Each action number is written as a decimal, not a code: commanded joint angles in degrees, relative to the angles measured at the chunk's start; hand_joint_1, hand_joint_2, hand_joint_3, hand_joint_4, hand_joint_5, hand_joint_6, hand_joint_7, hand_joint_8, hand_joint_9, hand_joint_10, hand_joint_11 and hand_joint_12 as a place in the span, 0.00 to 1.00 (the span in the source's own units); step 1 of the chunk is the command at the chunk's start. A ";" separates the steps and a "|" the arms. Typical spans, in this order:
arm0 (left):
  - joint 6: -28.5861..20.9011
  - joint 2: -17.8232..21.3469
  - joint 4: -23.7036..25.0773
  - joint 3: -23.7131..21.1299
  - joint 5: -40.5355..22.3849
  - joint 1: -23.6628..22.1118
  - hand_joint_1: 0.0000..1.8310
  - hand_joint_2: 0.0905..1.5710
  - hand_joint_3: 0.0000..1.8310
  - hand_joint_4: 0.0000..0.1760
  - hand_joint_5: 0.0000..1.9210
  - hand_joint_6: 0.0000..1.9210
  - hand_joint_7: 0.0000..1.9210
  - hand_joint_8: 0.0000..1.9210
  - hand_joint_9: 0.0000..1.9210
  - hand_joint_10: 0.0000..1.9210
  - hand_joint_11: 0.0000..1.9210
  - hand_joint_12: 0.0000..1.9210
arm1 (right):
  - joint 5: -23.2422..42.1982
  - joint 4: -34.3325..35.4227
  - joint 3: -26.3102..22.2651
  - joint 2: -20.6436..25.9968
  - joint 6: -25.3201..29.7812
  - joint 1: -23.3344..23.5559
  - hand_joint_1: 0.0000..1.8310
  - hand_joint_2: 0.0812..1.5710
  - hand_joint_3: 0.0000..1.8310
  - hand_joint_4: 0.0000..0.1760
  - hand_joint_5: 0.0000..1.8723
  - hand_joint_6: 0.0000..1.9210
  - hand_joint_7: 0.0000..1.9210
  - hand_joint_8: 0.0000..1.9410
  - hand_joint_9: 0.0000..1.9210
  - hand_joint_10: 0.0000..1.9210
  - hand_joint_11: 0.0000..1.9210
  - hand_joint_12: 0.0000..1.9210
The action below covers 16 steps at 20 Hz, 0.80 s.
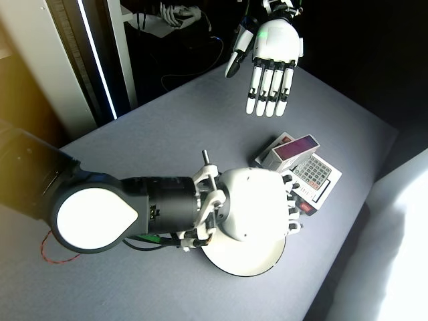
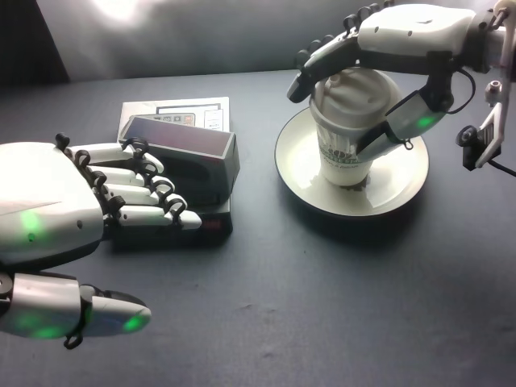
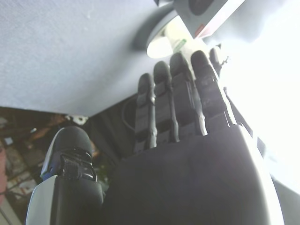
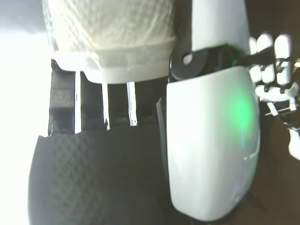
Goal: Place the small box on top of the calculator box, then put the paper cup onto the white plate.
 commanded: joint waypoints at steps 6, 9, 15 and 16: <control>-0.16 -0.02 -1.57 0.12 -4.60 -0.81 0.00 0.83 0.00 0.00 0.15 0.00 0.17 0.00 0.15 0.00 0.00 0.25 | 3.00 1.67 0.16 0.68 -2.63 -0.68 0.76 0.65 0.00 0.00 0.42 0.07 0.48 0.05 0.45 0.13 0.26 0.58; -0.16 -0.03 -1.37 0.10 -4.60 -0.84 0.00 0.83 0.00 0.00 0.14 0.00 0.16 0.00 0.14 0.00 0.00 0.24 | 2.75 1.19 0.22 0.60 -2.74 -0.66 0.71 0.66 0.00 0.00 0.38 0.00 0.43 0.00 0.41 0.03 0.17 0.59; -0.16 -0.06 -1.23 0.16 -4.60 -0.88 0.00 0.83 0.00 0.00 0.16 0.00 0.18 0.00 0.16 0.00 0.00 0.26 | 2.26 -1.12 0.21 0.58 -2.49 0.17 0.60 0.65 0.00 0.00 0.28 0.00 0.33 0.00 0.31 0.00 0.06 0.61; -0.16 -0.06 -1.22 0.17 -4.60 -0.88 0.00 0.83 0.00 0.00 0.15 0.00 0.17 0.00 0.15 0.00 0.00 0.26 | 2.03 -1.82 0.22 0.59 -2.15 0.48 0.58 0.62 0.00 0.00 0.26 0.00 0.31 0.00 0.31 0.00 0.05 0.61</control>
